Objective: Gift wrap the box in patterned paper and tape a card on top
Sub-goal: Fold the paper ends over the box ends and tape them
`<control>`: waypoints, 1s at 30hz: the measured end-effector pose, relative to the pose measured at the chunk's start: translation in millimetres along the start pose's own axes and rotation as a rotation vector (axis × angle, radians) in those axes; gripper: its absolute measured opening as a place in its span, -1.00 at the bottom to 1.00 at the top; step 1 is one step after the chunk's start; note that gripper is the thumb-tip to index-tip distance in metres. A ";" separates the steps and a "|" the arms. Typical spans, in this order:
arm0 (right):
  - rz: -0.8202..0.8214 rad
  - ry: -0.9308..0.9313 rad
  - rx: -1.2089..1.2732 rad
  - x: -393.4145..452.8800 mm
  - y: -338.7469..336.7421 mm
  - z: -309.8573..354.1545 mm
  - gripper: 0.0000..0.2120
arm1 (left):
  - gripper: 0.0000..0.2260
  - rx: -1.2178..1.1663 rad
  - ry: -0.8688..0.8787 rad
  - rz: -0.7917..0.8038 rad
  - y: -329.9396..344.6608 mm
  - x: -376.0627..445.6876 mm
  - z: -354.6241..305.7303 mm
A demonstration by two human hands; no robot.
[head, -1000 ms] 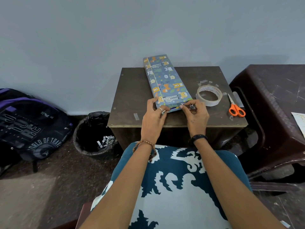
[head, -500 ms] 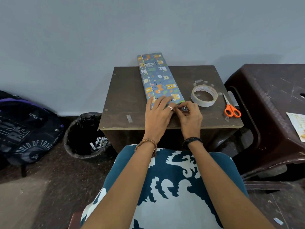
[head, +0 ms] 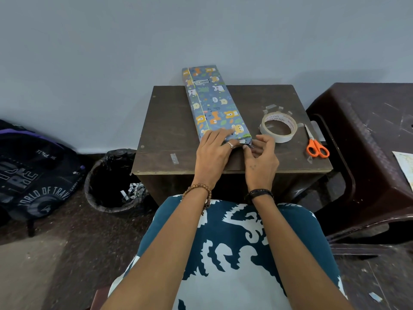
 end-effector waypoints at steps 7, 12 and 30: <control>-0.082 0.008 0.044 4.7 -0.2 0.6 -0.88 | -0.88 0.020 0.010 0.018 1.3 0.6 -1.5; -0.092 0.006 0.018 6.6 4.4 1.0 -0.87 | -0.88 0.033 0.020 0.020 2.7 0.0 -1.1; -0.077 0.033 -0.030 6.9 7.9 2.7 -0.84 | -0.88 0.024 0.011 0.011 -3.0 1.6 -3.4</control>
Point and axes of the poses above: each hand's wrist, its own x-axis towards the middle knuckle, its own y-axis out of the palm, z = x × y, the point moved 5 cm from there along x, towards the middle knuckle, and after that the axes turned 3 degrees about y, right-handed, at the moved point
